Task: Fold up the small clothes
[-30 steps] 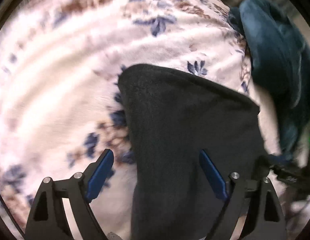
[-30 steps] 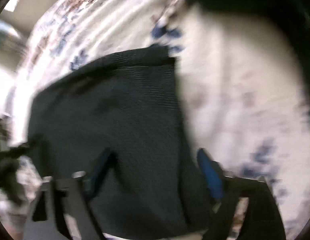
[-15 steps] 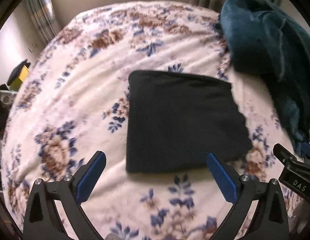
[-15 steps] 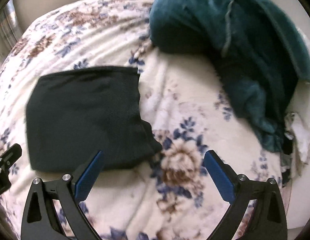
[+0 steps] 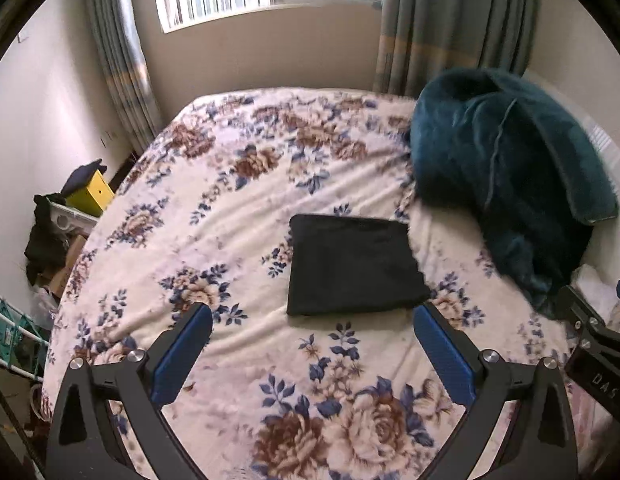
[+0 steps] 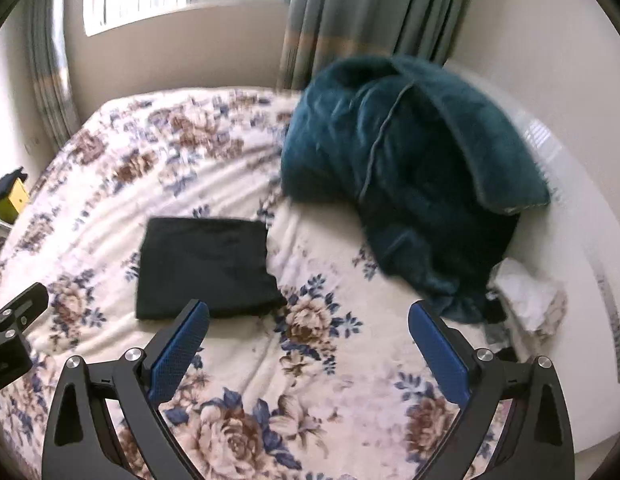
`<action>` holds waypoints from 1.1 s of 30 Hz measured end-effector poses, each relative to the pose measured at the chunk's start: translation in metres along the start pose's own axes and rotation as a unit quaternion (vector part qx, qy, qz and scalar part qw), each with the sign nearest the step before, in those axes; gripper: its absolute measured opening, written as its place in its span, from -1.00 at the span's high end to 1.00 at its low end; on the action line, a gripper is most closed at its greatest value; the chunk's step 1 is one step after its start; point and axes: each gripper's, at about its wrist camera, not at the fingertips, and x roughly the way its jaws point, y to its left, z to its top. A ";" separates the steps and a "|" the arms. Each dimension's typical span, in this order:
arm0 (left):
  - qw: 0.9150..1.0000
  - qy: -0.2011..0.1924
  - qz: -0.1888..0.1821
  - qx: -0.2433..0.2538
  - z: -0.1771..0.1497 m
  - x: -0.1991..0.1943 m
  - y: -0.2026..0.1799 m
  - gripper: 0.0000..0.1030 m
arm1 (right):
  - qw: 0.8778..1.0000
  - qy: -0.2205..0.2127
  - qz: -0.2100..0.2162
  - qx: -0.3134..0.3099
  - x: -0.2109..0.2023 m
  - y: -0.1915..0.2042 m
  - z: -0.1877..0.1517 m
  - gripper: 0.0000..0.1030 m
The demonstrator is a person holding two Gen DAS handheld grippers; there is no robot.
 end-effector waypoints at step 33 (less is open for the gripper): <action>0.994 -0.105 0.008 -0.010 -0.053 -0.224 0.006 -1.00 | 0.991 -0.129 0.048 0.001 -0.324 -0.062 -0.050 -0.97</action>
